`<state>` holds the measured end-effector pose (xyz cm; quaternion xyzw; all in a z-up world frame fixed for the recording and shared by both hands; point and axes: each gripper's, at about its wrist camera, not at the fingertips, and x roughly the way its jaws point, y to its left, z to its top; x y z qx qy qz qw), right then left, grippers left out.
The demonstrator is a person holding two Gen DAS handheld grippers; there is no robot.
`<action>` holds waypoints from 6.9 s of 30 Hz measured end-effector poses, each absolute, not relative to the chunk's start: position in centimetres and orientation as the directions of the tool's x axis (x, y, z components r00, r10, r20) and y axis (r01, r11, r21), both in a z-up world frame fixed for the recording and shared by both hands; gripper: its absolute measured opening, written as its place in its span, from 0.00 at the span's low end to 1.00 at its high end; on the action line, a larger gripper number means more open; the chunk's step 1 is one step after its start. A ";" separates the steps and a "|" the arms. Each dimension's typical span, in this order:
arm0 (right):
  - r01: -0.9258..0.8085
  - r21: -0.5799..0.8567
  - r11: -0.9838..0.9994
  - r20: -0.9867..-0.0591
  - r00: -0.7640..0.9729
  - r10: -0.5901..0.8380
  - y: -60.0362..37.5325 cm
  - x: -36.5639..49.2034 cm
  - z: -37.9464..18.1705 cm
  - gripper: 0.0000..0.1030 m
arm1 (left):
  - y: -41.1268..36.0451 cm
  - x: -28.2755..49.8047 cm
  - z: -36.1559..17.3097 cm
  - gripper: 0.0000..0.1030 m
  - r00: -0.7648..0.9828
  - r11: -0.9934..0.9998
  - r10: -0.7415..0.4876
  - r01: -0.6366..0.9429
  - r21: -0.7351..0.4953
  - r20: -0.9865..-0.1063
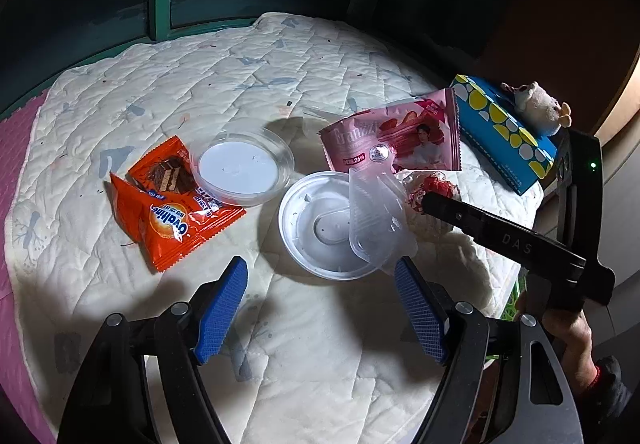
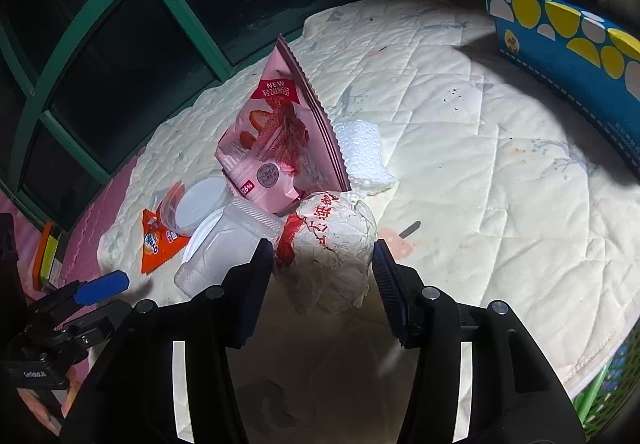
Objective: Collect trash
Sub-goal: 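Grasp the crumpled white paper with the right tool and lift it, then carry the paper to the basket with the right tool while the left tool grasps the clear container, then open the right tool over the basket while the left tool drops the clear container in, then move both tools back over the mattress toward the remaining trash, then grasp the pink snack wrapper with the right tool while the left tool grasps the clear round lid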
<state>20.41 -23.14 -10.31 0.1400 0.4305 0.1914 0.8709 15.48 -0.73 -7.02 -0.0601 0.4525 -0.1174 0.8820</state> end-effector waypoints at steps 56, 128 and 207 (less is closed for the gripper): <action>0.181 0.342 0.922 -0.724 0.676 0.136 -42.7 5.0 -9.8 0.50 | -9.6 17.4 -8.0 0.52 0.585 0.953 -0.192 0.304 -0.007 -0.788; 0.437 0.386 0.812 -0.678 0.731 -0.071 -55.7 -6.9 -9.3 0.67 | -43.3 10.1 -15.4 0.66 0.188 0.633 -0.418 0.762 -0.137 -0.889; -0.430 0.212 0.877 -0.720 0.538 0.438 -22.5 24.5 -8.2 0.67 | 9.3 16.0 -6.7 0.82 0.596 0.985 -0.038 -0.115 -0.132 -0.802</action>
